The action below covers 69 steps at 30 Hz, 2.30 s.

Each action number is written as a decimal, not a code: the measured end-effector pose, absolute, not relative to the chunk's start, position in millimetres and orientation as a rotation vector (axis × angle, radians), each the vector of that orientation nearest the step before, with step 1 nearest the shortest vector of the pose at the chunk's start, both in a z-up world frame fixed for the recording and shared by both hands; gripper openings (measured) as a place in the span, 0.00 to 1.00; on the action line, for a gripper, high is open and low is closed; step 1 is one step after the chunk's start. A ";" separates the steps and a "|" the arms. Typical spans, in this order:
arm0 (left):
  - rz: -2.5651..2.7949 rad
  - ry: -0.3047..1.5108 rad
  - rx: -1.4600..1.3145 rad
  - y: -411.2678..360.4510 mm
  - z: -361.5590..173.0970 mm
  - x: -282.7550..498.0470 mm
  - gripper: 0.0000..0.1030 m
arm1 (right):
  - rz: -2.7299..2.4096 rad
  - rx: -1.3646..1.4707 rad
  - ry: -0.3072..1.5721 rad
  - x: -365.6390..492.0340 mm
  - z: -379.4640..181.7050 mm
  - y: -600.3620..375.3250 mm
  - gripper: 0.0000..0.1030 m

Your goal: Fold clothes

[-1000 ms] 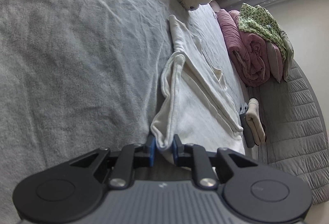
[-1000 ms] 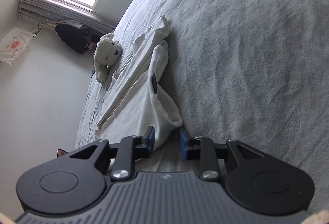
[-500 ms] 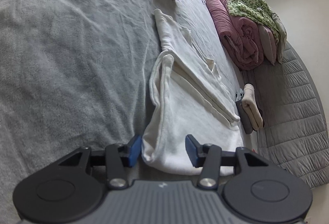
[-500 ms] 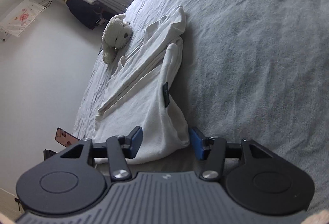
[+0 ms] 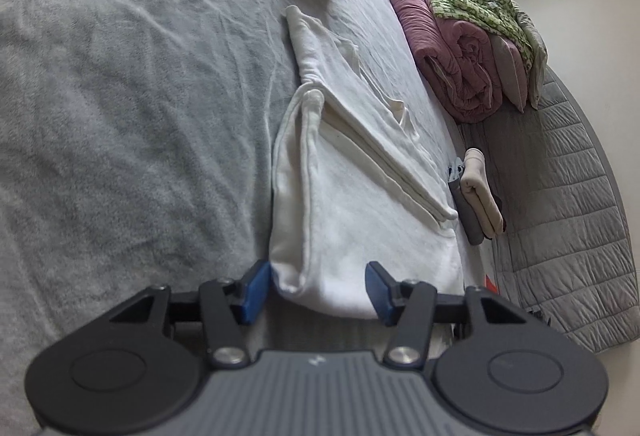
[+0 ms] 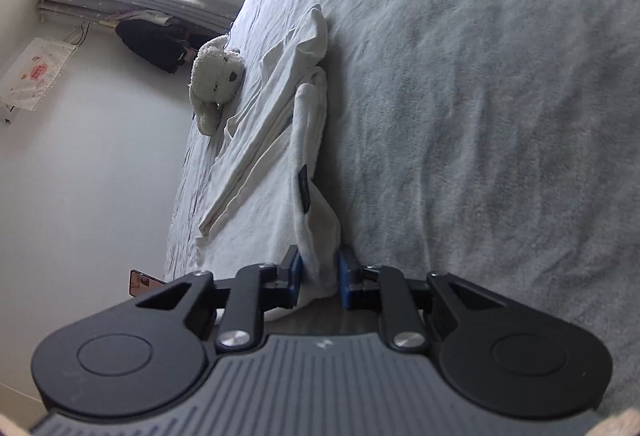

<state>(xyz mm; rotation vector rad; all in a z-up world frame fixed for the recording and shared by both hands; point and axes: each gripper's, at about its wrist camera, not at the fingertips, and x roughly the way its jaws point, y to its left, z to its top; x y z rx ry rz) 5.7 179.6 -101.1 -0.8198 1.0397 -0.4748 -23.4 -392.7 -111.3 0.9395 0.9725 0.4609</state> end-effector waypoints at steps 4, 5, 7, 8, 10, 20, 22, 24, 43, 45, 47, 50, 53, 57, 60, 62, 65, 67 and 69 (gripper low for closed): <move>-0.474 1.067 -0.880 187.7 -104.1 -10.4 0.53 | 0.470 0.954 0.997 -40.0 -108.4 -392.5 0.30; -0.478 1.072 -0.873 185.2 -104.4 -13.7 0.53 | 0.477 0.949 0.998 -42.0 -107.6 -388.7 0.32; -0.474 1.069 -0.846 178.7 -102.7 -18.1 0.54 | 0.493 0.923 0.983 -46.5 -105.8 -379.9 0.41; -0.468 1.063 -0.839 174.9 -101.6 -18.7 0.56 | 0.493 0.910 0.973 -46.1 -104.5 -374.5 0.42; -0.458 1.048 -0.836 167.4 -100.3 -19.0 0.61 | 0.489 0.893 0.953 -42.9 -102.8 -364.2 0.43; -0.314 0.861 -0.861 148.2 -102.6 -29.3 0.53 | 0.369 0.986 0.801 -36.0 -114.5 -352.8 0.27; -0.261 0.849 -0.883 149.6 -104.1 -30.1 0.43 | 0.337 1.033 0.778 -40.1 -118.7 -360.5 0.23; -0.212 0.841 -0.917 151.2 -106.1 -30.1 0.32 | 0.304 1.052 0.756 -42.6 -119.0 -361.7 0.21; -0.084 0.788 -1.231 157.7 -80.7 -64.1 0.06 | 0.096 1.232 0.609 -70.6 -77.4 -364.0 0.10; -0.077 0.795 -1.240 157.6 -79.4 -71.4 0.06 | 0.088 1.242 0.618 -71.6 -73.9 -361.7 0.10; -0.070 0.803 -1.247 157.7 -78.3 -78.7 0.06 | 0.078 1.248 0.632 -75.9 -72.8 -360.4 0.10; -0.051 0.833 -1.283 160.7 -80.3 -89.3 0.06 | 0.056 1.272 0.663 -86.2 -73.2 -360.1 0.10; -0.047 0.858 -1.297 162.5 -79.7 -101.1 0.06 | 0.037 1.289 0.693 -96.3 -72.4 -361.6 0.10; -0.033 0.910 -1.357 164.8 -86.9 -108.0 0.06 | 0.012 1.342 0.731 -102.3 -75.7 -364.1 0.10; -0.014 0.937 -1.436 167.0 -92.7 -107.8 0.06 | -0.018 1.397 0.759 -97.0 -81.1 -365.2 0.10; -0.017 0.930 -1.478 167.1 -89.5 -106.1 0.06 | -0.031 1.430 0.762 -91.3 -80.0 -365.3 0.10; -0.038 0.893 -1.521 166.5 -78.8 -99.7 0.06 | -0.029 1.452 0.735 -82.0 -69.4 -364.0 0.10; -0.052 0.871 -1.547 166.3 -72.5 -91.9 0.06 | -0.022 1.460 0.715 -74.2 -61.2 -362.9 0.10; -0.056 0.854 -1.573 166.4 -67.7 -82.8 0.06 | -0.022 1.468 0.701 -64.7 -54.9 -362.0 0.10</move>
